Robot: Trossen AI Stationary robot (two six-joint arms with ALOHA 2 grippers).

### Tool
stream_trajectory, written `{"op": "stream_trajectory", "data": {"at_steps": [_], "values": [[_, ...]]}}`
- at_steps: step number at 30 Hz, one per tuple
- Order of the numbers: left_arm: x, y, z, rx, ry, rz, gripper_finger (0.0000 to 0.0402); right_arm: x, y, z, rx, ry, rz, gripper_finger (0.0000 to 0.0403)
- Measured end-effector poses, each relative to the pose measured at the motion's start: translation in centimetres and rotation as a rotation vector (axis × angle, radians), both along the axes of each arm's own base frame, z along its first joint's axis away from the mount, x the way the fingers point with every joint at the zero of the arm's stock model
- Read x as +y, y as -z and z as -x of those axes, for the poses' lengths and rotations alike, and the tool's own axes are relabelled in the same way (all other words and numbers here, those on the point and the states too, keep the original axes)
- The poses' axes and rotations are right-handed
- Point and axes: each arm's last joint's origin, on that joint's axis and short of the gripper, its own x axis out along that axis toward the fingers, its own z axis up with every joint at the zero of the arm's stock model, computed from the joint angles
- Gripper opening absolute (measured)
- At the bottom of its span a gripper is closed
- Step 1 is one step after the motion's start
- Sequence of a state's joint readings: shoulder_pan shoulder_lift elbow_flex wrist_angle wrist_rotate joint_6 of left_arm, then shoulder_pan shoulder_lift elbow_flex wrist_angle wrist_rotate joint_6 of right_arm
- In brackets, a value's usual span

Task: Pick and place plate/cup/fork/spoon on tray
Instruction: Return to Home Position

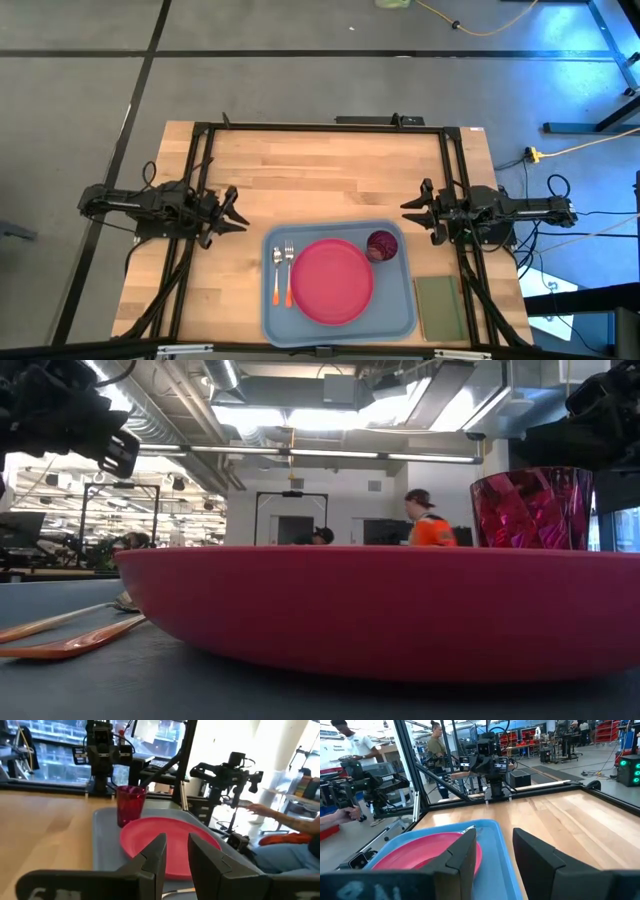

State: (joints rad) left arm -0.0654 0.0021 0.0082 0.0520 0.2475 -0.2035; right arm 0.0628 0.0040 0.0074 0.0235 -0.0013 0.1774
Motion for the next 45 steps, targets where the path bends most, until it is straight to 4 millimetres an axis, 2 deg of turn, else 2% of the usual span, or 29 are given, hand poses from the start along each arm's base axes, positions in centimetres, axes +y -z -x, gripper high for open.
{"op": "stream_trajectory", "data": {"at_steps": [10,45], "values": [[0.22,0.11,-0.07,0.004,-0.081,-0.026,0.0073,0.0,-0.01,0.0,0.0,0.0,0.001,0.0134],[0.23,0.12,-0.07,0.005,-0.084,-0.026,0.0073,0.0,-0.03,0.0,-0.002,0.0,0.001,0.0134]]}}
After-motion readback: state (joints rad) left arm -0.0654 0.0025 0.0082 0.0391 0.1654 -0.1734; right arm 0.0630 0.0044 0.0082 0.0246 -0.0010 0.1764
